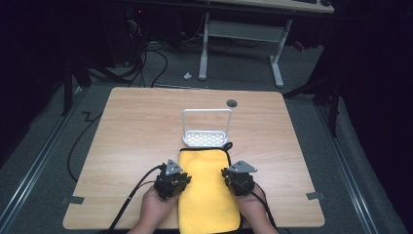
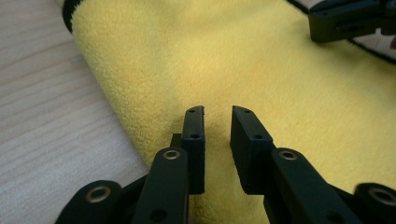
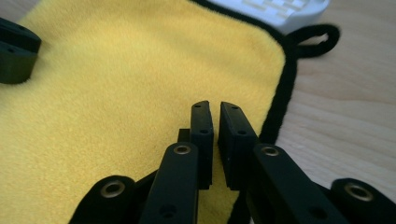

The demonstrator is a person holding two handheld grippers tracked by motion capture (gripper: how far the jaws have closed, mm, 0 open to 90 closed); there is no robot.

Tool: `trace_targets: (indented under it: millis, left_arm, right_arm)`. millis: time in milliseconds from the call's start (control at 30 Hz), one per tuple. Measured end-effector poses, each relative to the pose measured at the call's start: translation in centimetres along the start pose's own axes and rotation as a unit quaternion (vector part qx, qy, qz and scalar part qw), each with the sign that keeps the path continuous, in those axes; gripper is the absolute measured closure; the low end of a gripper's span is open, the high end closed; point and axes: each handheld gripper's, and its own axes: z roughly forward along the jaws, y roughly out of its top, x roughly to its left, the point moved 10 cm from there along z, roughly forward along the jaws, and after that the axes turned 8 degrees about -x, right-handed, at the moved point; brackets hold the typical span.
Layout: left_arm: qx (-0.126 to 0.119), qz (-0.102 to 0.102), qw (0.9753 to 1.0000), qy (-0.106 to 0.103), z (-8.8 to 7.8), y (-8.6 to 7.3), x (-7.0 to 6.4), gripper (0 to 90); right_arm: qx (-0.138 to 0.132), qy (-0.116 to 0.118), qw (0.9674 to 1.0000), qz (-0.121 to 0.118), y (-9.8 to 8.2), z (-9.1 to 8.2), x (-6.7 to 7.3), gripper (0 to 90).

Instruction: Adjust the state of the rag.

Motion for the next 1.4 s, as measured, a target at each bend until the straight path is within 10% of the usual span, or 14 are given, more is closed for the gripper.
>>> trace_targets:
  millis: [567, 867, 967, 1200, 1400]
  left_arm:
    - [-0.01, -0.002, 0.9995, -0.031, -3.2, -1.6, -1.3, 67.0]
    - [-0.025, -0.107, 0.9939, 0.013, 0.1, 2.1, 4.4, 39.2]
    - [-0.007, -0.131, 0.9914, 0.007, 0.8, 1.7, 4.9, 45.7]
    - [-0.02, -0.084, 0.9963, 0.001, 0.9, 1.0, 4.2, 73.4]
    - [-0.03, -0.083, 0.9961, 0.002, 0.9, 0.9, 4.2, 77.0]
  right_arm:
    - [0.004, 0.05, 0.9985, -0.024, -2.7, -3.5, 3.2, 82.4]
    - [0.0, 0.051, 0.9983, -0.026, -2.7, -3.3, 3.2, 82.1]
    - [0.0, 0.052, 0.9983, -0.026, -2.7, -3.3, 3.2, 82.0]
    - [-0.006, 0.058, 0.9981, -0.018, -2.5, -3.3, 3.0, 75.9]
    - [-0.024, 0.016, 0.9996, 0.003, -0.1, -1.9, 0.7, 60.7]
